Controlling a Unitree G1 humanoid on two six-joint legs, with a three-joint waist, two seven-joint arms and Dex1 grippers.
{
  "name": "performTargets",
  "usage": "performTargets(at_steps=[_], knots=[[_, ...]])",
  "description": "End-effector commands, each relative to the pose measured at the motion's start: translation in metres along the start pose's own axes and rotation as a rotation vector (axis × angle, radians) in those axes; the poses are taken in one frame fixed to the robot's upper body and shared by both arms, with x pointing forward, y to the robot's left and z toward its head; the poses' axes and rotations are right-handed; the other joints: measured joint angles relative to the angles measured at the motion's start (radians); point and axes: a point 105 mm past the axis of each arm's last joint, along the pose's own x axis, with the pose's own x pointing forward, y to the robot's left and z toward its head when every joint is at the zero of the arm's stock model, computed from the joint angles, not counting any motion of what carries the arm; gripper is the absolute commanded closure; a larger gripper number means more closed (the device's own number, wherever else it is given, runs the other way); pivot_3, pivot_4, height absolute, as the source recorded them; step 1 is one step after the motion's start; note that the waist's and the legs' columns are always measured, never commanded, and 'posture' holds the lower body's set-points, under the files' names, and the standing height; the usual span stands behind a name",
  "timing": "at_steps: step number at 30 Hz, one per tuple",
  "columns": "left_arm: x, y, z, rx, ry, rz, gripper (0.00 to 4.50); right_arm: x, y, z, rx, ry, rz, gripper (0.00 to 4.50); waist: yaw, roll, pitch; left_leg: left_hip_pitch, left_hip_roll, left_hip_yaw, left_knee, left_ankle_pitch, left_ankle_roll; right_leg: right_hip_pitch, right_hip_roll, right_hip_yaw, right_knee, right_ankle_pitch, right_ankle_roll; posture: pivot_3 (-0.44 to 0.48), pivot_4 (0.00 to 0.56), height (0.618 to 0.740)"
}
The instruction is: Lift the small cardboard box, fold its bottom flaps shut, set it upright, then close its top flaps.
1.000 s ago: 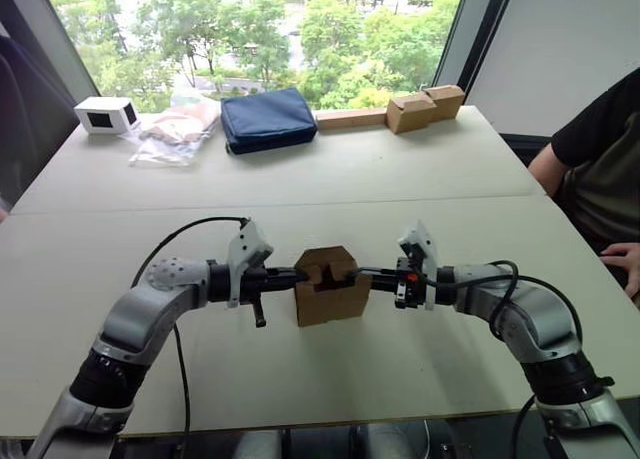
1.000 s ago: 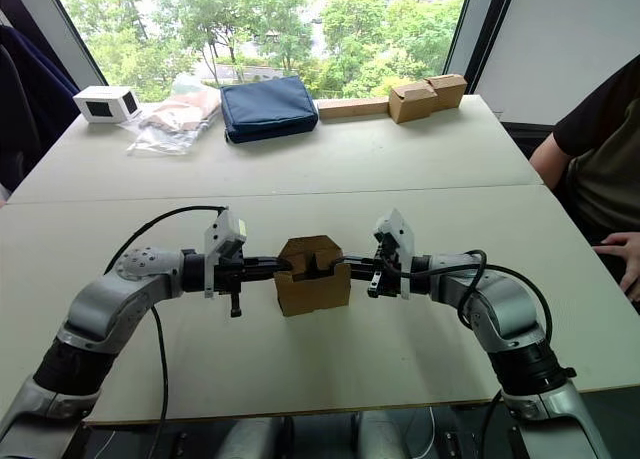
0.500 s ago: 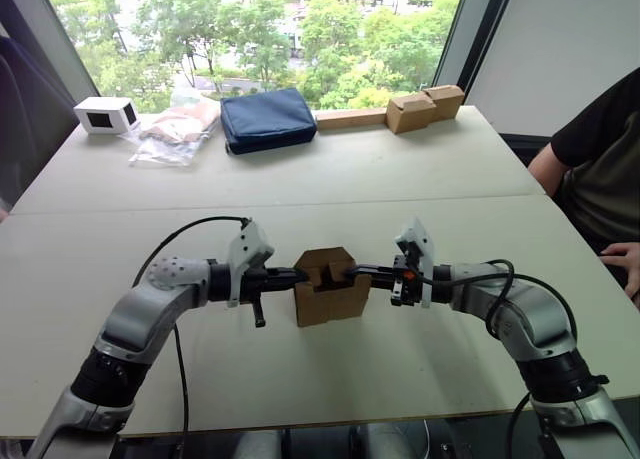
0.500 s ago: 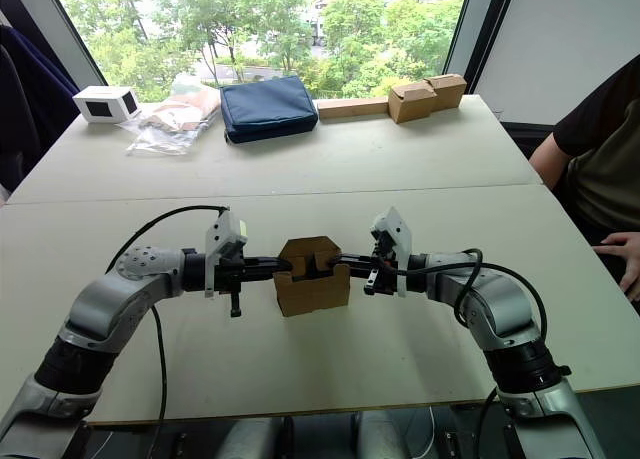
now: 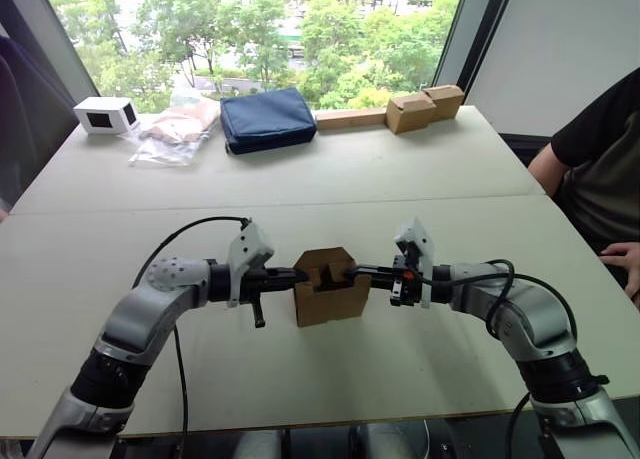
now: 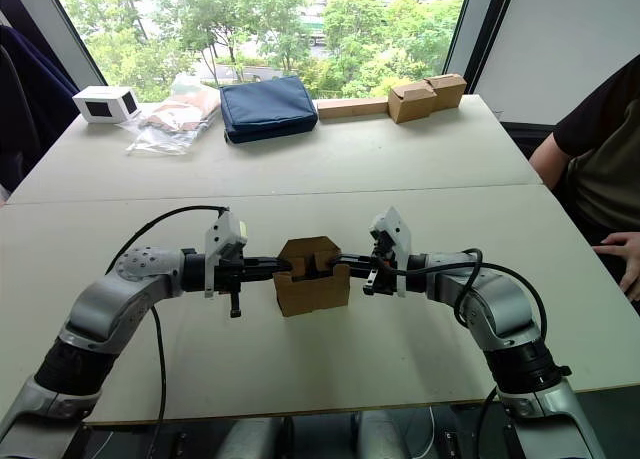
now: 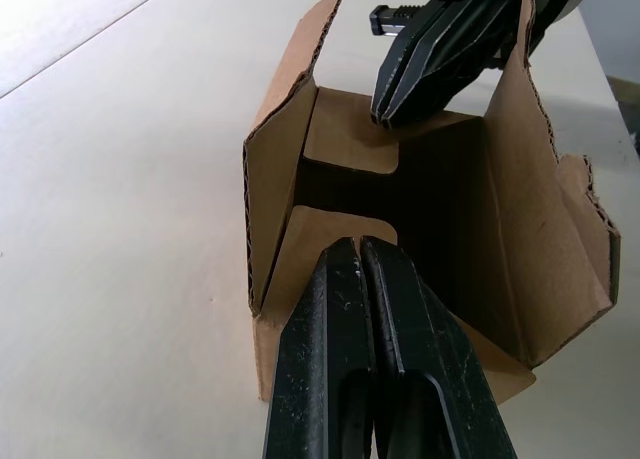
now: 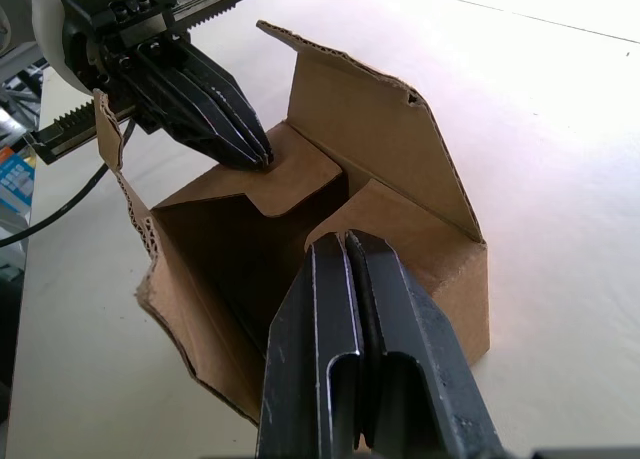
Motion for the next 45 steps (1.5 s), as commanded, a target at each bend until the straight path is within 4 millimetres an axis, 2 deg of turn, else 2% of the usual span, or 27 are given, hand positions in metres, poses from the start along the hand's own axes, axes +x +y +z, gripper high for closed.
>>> performTargets(at_steps=[1,9,13,18,23,28,32,33,36,40,45], knots=[[0.001,0.004,0.001,0.032,-0.003,0.014,4.45,0.000,0.007,0.000,-0.011,0.002,0.013,4.50,0.000,0.000,0.000,0.000,0.000,0.000,0.000,0.000,0.000,0.000,0.000,0.000,0.000,0.000,0.000,0.000,0.150,0.740],[0.001,0.008,0.006,0.036,-0.022,0.014,4.45,-0.001,0.004,0.005,-0.014,-0.019,-0.015,4.50,0.000,0.000,0.000,0.000,0.000,0.000,0.000,0.000,0.000,0.000,0.000,0.000,0.000,0.000,0.000,0.000,0.150,0.740],[-0.008,0.010,0.017,-0.030,-0.085,0.031,4.45,-0.005,0.000,0.014,0.002,-0.055,-0.035,4.50,0.000,0.000,0.000,0.000,0.000,0.000,0.000,0.000,0.000,0.000,0.000,0.000,0.000,0.000,0.000,0.000,0.150,0.740],[-0.023,0.008,0.026,-0.122,-0.147,0.037,4.45,-0.008,0.005,0.027,0.009,-0.107,-0.021,4.50,-0.001,0.000,0.000,0.000,0.000,0.000,0.000,0.000,0.000,0.000,0.000,0.000,0.000,0.000,0.000,0.000,0.150,0.740],[-0.041,0.027,0.025,-0.139,-0.134,0.109,4.45,-0.018,0.012,0.047,0.046,-0.188,0.001,4.50,-0.001,0.000,0.000,0.000,0.001,0.000,0.000,0.000,0.000,0.000,0.000,0.000,0.000,0.000,0.000,0.000,0.150,0.740],[-0.041,0.052,0.013,-0.100,-0.084,0.179,4.45,-0.032,0.015,0.063,0.056,-0.232,-0.024,4.50,0.004,0.000,0.000,0.000,-0.001,0.000,0.000,0.000,0.000,0.000,0.000,-0.001,0.000,0.000,0.000,0.000,0.150,0.740],[-0.026,0.065,0.002,-0.095,-0.060,0.153,4.45,-0.045,0.030,0.071,0.015,-0.216,0.001,4.50,0.008,0.000,0.000,0.000,-0.002,0.000,0.000,0.000,0.000,0.000,0.000,-0.001,0.000,0.000,0.000,0.000,0.150,0.740],[-0.019,0.066,-0.001,-0.098,-0.055,0.129,4.45,-0.045,0.038,0.065,-0.033,-0.153,0.013,4.50,0.007,0.000,0.000,0.000,-0.002,0.000,0.000,0.000,0.000,0.000,0.000,-0.002,0.000,0.000,0.000,0.000,0.150,0.740],[-0.001,0.069,-0.009,-0.110,-0.043,0.073,4.45,-0.041,0.055,0.049,-0.122,-0.016,0.058,4.50,0.007,0.000,0.000,-0.001,-0.002,0.000,0.000,0.000,0.000,0.000,-0.001,-0.002,0.000,0.000,0.000,0.000,0.150,0.740],[0.020,0.068,-0.015,-0.121,-0.029,-0.001,4.45,-0.034,0.067,0.046,-0.179,0.001,0.074,4.50,0.001,0.000,0.000,-0.001,-0.002,0.000,0.000,0.000,0.000,0.000,0.001,-0.002,0.000,0.000,0.000,0.000,0.150,0.740],[0.039,0.063,-0.011,-0.125,-0.045,-0.070,4.45,-0.021,0.083,0.036,-0.250,0.039,0.116,4.50,-0.001,0.000,0.000,-0.001,-0.001,0.000,0.000,-0.001,0.001,0.000,0.002,-0.002,0.000,0.000,0.000,0.000,0.150,0.740]])
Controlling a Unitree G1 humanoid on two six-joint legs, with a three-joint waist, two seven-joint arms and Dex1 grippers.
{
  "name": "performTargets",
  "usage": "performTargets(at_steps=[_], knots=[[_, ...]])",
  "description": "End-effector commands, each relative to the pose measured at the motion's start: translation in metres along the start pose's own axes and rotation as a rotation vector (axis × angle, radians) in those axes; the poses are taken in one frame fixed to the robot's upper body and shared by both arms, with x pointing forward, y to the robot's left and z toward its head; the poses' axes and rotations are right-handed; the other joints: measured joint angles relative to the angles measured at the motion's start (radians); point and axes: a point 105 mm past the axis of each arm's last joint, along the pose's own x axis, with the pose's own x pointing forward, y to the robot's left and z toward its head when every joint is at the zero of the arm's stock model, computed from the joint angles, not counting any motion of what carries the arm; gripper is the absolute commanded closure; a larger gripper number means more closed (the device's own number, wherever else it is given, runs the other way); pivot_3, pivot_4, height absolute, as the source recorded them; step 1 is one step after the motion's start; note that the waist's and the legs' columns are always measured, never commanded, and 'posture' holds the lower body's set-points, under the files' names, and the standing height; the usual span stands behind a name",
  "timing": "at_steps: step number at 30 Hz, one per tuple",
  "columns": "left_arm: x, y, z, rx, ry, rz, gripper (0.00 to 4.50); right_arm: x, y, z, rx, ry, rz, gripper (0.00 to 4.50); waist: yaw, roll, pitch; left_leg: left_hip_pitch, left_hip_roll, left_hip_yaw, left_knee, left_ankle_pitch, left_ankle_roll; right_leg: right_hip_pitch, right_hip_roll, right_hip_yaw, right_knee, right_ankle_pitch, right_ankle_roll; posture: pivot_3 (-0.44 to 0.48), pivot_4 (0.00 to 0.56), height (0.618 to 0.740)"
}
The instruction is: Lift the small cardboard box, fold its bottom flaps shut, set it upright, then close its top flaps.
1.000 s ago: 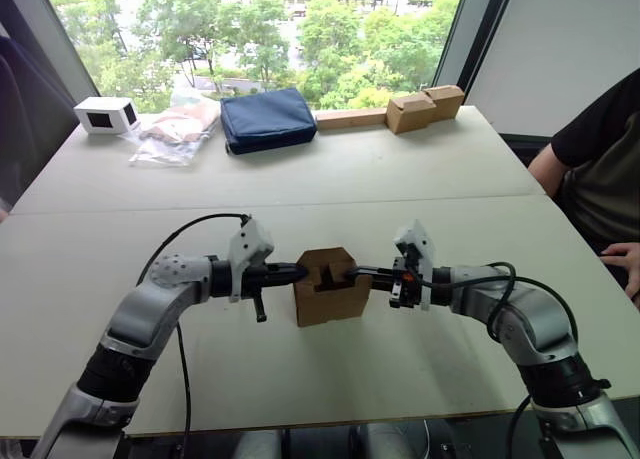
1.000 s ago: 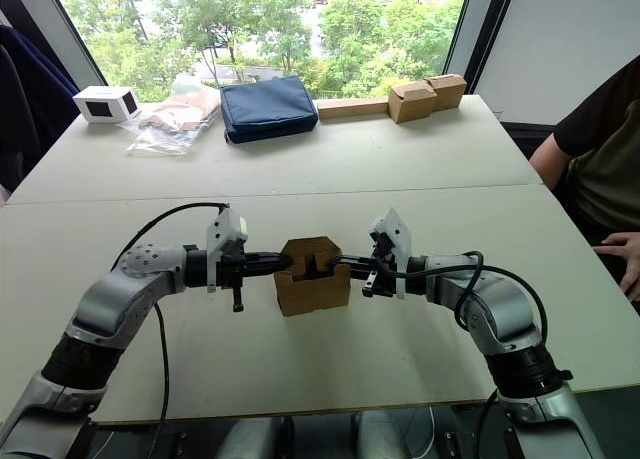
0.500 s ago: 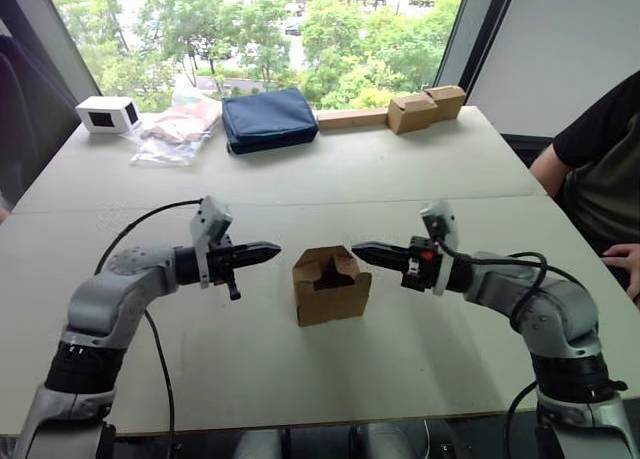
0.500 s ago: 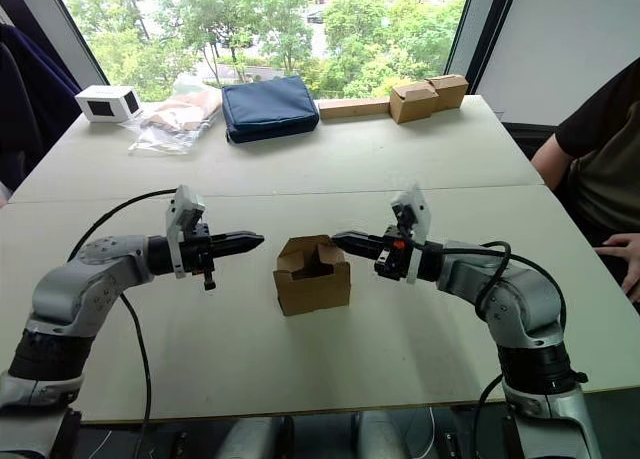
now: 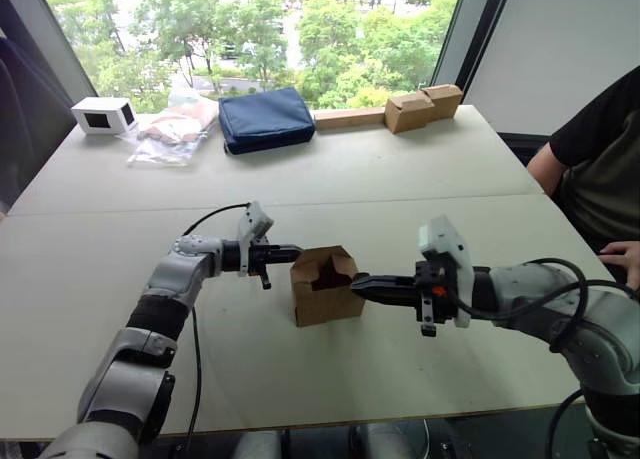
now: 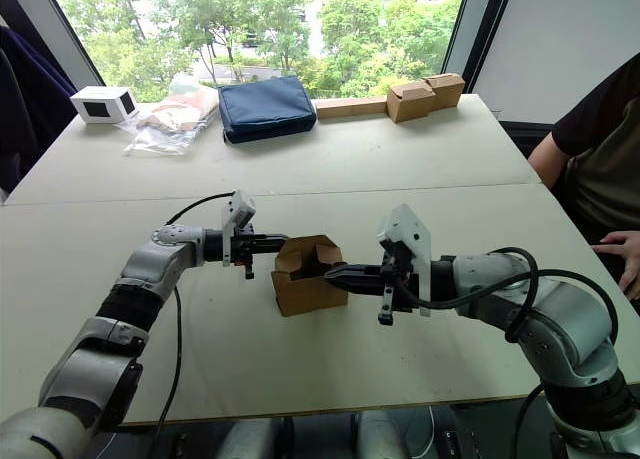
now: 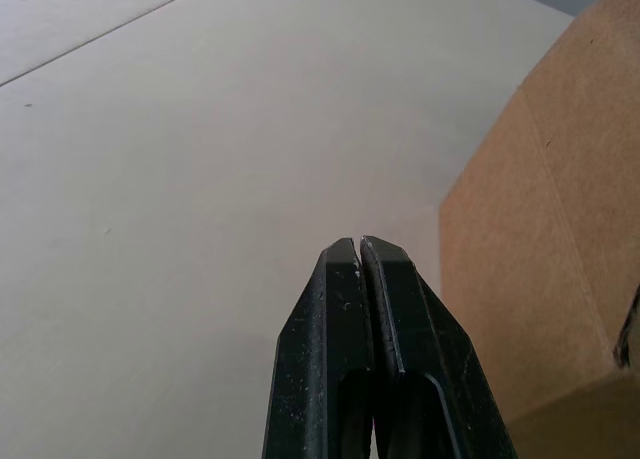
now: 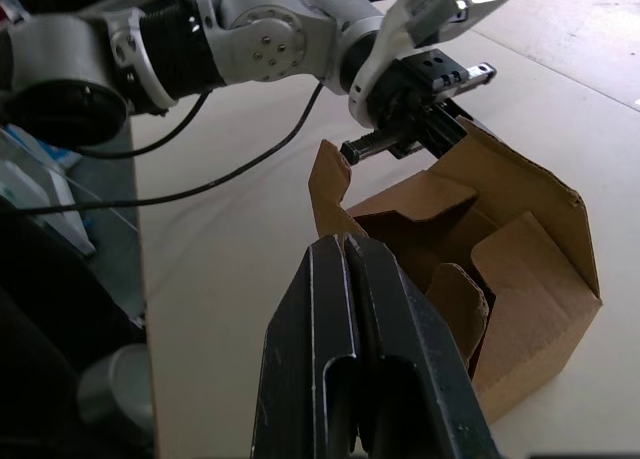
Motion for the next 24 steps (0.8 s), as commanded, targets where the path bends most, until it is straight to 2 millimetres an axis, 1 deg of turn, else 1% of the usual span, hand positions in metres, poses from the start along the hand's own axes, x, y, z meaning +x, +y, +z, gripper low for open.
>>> performTargets(at_steps=[1,4,12,17,24], knots=[[0.010,-0.002,0.012,0.038,-0.028,-0.042,4.45,0.010,0.012,0.001,-0.085,0.003,0.021,4.50,0.002,0.000,0.000,0.000,0.000,0.000,0.000,0.000,0.000,0.000,0.000,0.000,0.000,0.000,0.000,0.000,0.150,0.740],[0.016,-0.006,0.015,0.042,-0.038,-0.073,4.45,0.016,0.009,-0.007,-0.117,0.035,0.002,4.50,0.003,0.000,0.000,0.000,0.000,0.000,0.000,0.000,0.000,0.000,0.000,0.000,0.000,0.000,0.000,0.000,0.150,0.740],[0.020,-0.011,0.021,0.051,-0.053,-0.109,4.45,0.029,-0.003,-0.002,-0.162,0.005,-0.017,4.50,0.002,0.000,0.000,0.000,0.000,0.000,0.001,0.000,0.000,0.000,0.000,0.000,0.000,0.000,0.000,0.000,0.150,0.740],[0.022,-0.013,0.026,0.061,-0.069,-0.118,4.45,0.036,-0.005,0.000,-0.200,0.003,-0.014,4.50,0.003,0.000,0.000,0.000,0.000,0.000,0.001,0.000,0.000,0.000,0.000,0.000,0.000,0.000,0.000,0.000,0.150,0.740],[0.024,-0.019,0.032,0.069,-0.084,-0.140,4.45,0.040,-0.008,-0.003,-0.223,0.024,-0.008,4.50,0.005,0.000,0.000,0.000,0.000,0.000,0.001,0.000,0.000,0.000,0.000,0.000,0.000,0.000,0.000,0.000,0.150,0.740]])
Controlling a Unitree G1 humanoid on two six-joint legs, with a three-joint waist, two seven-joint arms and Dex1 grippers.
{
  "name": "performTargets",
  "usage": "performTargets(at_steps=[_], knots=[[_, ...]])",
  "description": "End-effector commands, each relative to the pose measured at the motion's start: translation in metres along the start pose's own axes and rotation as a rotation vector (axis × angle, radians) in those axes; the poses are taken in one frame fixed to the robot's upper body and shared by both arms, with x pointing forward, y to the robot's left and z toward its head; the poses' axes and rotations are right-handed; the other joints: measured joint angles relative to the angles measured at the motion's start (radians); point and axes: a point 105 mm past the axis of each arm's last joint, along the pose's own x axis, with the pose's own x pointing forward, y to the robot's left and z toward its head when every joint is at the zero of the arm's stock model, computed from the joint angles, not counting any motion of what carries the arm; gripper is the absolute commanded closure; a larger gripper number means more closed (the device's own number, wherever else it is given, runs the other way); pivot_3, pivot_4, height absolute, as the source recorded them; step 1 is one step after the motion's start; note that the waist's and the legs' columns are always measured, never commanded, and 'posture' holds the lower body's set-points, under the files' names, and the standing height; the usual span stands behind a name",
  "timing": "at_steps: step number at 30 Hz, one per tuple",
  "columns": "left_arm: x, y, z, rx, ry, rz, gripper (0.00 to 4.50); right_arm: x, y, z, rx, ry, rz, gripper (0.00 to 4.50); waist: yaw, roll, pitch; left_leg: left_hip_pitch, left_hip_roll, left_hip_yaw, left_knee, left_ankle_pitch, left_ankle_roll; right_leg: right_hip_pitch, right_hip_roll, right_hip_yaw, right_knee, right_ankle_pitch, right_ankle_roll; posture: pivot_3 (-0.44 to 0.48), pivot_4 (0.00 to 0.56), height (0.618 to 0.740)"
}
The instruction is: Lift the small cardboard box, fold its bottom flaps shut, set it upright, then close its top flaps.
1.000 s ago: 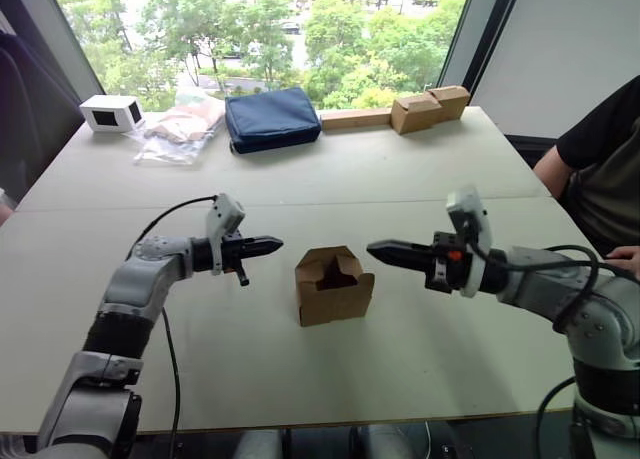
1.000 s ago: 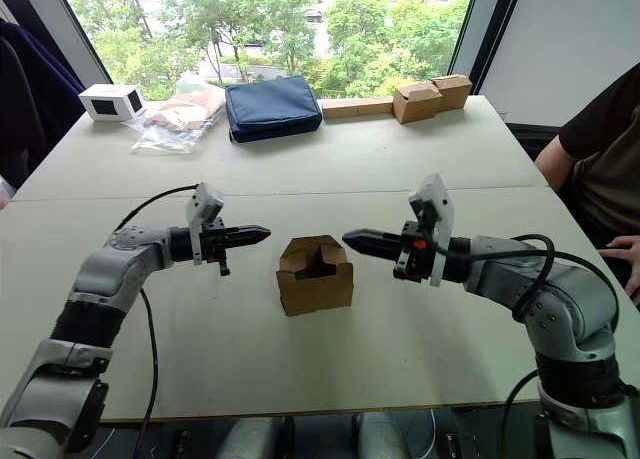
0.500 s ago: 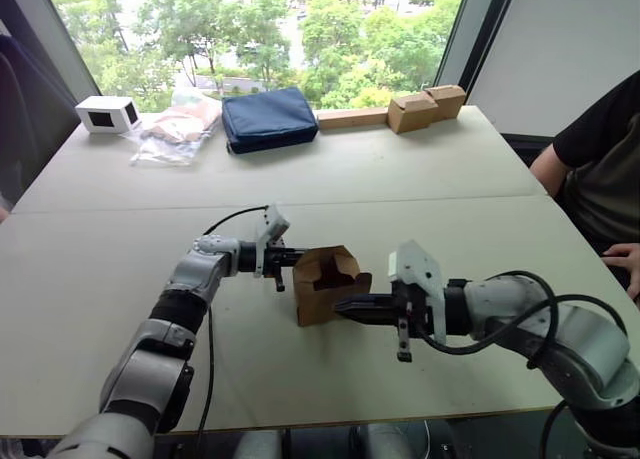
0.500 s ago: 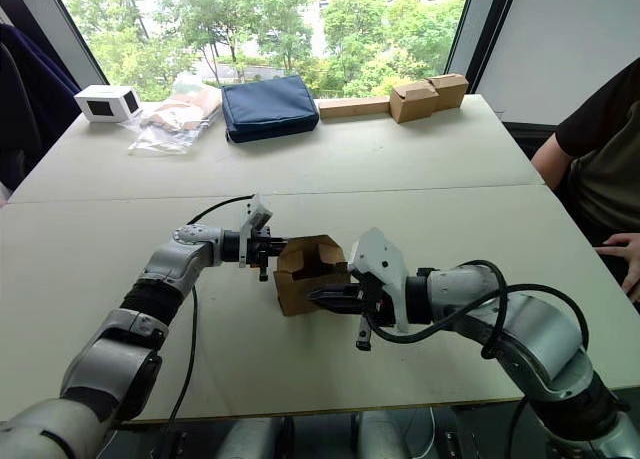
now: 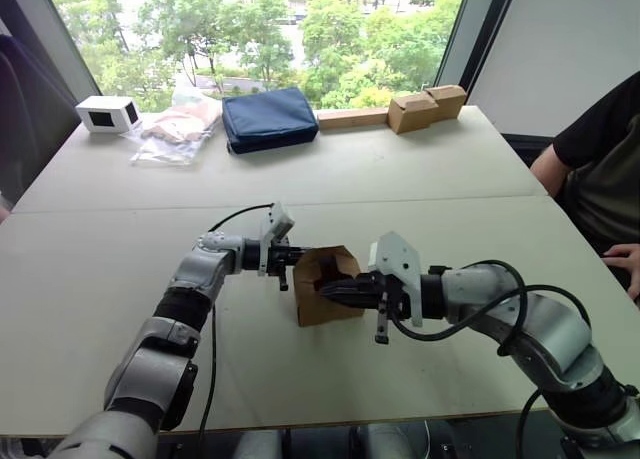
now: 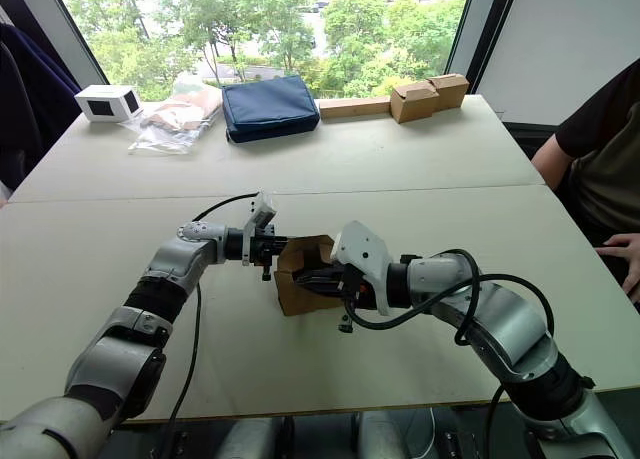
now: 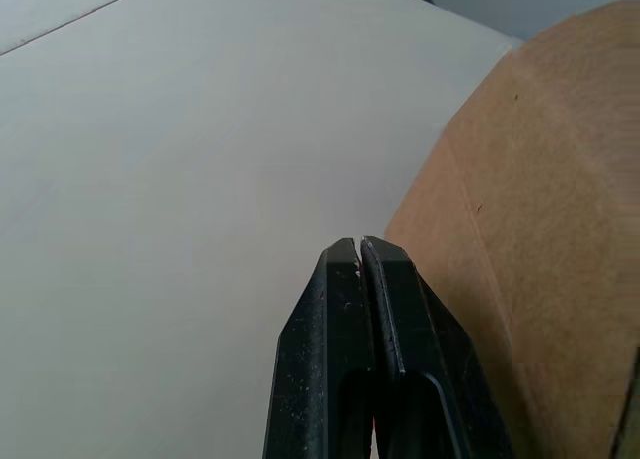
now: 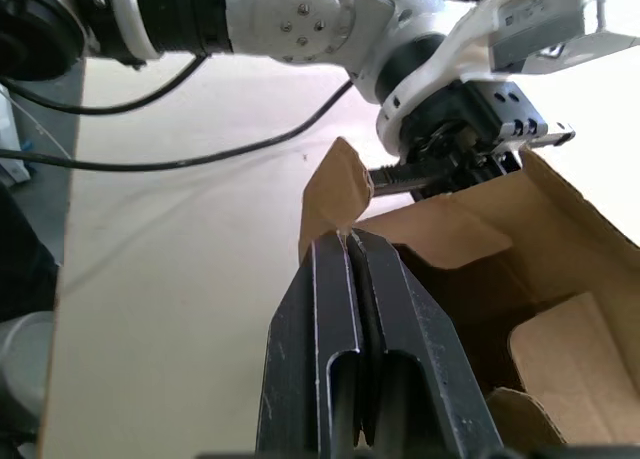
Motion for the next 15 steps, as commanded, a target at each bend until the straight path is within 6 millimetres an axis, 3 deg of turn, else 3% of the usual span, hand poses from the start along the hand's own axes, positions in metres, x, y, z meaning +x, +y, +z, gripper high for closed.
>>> performTargets(at_steps=[1,15], knots=[[0.002,-0.003,0.019,0.050,-0.047,-0.020,4.45,0.001,-0.001,0.008,-0.047,-0.025,0.001,4.50,0.000,0.000,0.000,0.000,0.000,0.000,0.000,0.000,0.000,0.000,0.000,0.000,0.000,0.000,0.000,0.000,0.150,0.740],[0.007,-0.010,0.020,0.054,-0.054,-0.037,4.45,0.013,-0.011,-0.005,-0.050,0.004,-0.012,4.50,-0.001,0.000,0.000,0.000,0.000,0.000,0.000,0.000,0.000,0.000,0.000,0.000,0.000,0.000,0.000,0.000,0.150,0.740]])
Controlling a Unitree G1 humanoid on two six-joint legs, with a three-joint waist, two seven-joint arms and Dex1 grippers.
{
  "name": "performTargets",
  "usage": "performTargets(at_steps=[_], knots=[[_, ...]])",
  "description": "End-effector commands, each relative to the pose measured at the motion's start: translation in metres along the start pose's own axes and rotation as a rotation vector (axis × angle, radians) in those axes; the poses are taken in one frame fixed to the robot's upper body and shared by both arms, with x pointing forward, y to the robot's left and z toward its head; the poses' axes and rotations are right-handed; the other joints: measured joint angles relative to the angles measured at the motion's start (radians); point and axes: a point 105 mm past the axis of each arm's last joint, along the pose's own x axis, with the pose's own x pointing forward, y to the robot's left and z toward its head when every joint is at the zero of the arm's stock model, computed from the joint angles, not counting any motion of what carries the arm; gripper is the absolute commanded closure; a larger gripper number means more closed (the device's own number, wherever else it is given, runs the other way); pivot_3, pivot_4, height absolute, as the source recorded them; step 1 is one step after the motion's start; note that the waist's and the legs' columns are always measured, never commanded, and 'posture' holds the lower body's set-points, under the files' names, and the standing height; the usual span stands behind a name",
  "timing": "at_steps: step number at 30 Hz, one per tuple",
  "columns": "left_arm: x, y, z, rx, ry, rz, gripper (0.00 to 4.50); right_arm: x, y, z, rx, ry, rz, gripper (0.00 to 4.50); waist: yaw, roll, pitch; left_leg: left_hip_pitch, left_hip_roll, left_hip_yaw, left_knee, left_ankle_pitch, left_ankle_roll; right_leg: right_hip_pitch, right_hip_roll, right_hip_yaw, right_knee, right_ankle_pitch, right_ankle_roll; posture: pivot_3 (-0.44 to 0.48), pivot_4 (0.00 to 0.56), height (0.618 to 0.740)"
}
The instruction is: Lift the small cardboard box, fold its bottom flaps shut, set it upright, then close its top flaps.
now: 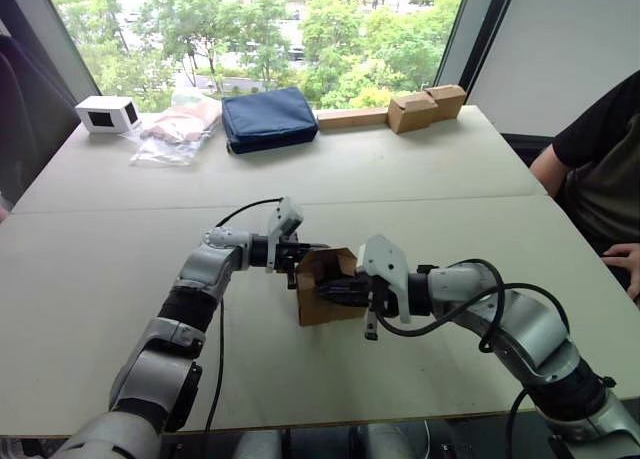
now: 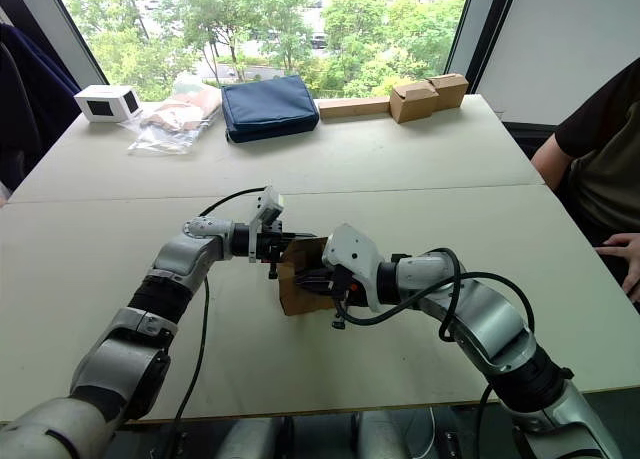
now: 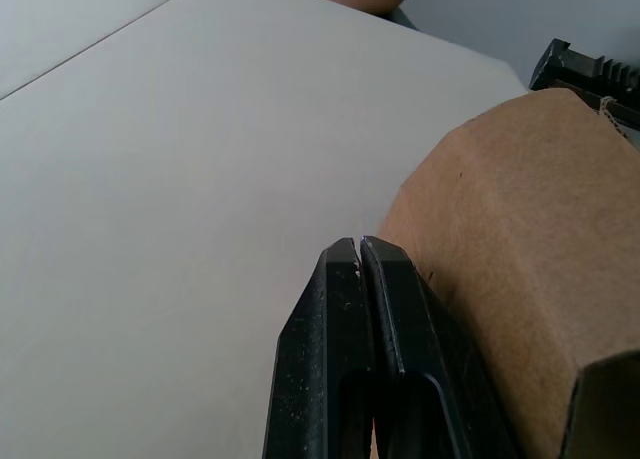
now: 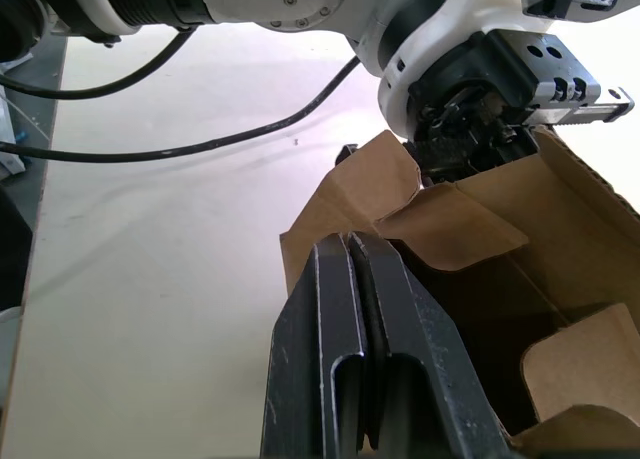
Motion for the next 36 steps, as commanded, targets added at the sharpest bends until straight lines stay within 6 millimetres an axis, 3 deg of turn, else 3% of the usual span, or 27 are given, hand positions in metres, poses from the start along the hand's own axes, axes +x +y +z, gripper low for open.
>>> performTargets(at_steps=[1,11,17,21,26,31,36], knots=[[-0.002,-0.001,0.008,0.021,-0.029,0.001,4.45,0.002,-0.002,0.005,-0.041,-0.014,0.001,4.50,0.000,0.000,0.000,0.000,0.000,0.000,0.000,0.000,0.000,0.000,0.000,0.000,0.000,0.000,0.000,0.000,0.150,0.740],[-0.007,0.005,0.001,0.004,-0.033,0.064,4.45,0.009,-0.009,-0.007,-0.019,-0.008,-0.002,4.50,-0.001,0.000,0.000,0.000,0.000,0.000,0.000,0.000,0.000,0.000,0.000,0.000,0.000,0.000,0.000,0.000,0.150,0.740],[-0.040,0.017,0.001,-0.008,-0.059,0.205,4.45,0.010,-0.011,-0.008,-0.015,-0.014,0.004,4.50,-0.007,0.000,0.000,0.000,0.000,0.000,0.000,0.000,0.000,0.000,0.000,0.000,0.000,0.000,0.000,0.000,0.150,0.740],[-0.075,0.016,0.009,0.014,-0.068,0.304,4.45,0.011,-0.012,-0.005,-0.006,-0.030,0.010,4.50,-0.019,0.000,0.000,0.000,0.001,0.000,0.000,0.000,0.000,0.000,0.000,0.000,0.001,0.000,0.000,0.000,0.150,0.740],[-0.104,-0.028,0.020,0.029,-0.043,0.305,4.45,0.009,-0.012,-0.005,0.015,-0.049,0.009,4.50,-0.021,0.000,0.000,0.000,0.001,0.000,-0.001,0.000,0.000,-0.001,-0.003,0.001,0.000,0.000,0.000,0.000,0.150,0.740],[-0.103,-0.080,0.018,-0.118,-0.055,0.204,4.45,0.009,-0.015,-0.005,0.035,-0.064,0.008,4.50,-0.018,0.000,0.000,0.001,0.001,-0.001,-0.001,0.000,0.000,0.001,-0.006,0.001,0.000,0.000,0.000,0.000,0.150,0.740],[-0.090,-0.097,0.003,-0.166,-0.024,0.203,4.45,0.011,-0.019,-0.004,0.033,-0.072,0.006,4.50,-0.019,0.000,0.000,0.001,0.001,-0.001,-0.001,0.000,0.000,0.001,-0.006,0.001,0.000,0.000,0.000,0.000,0.150,0.740]])
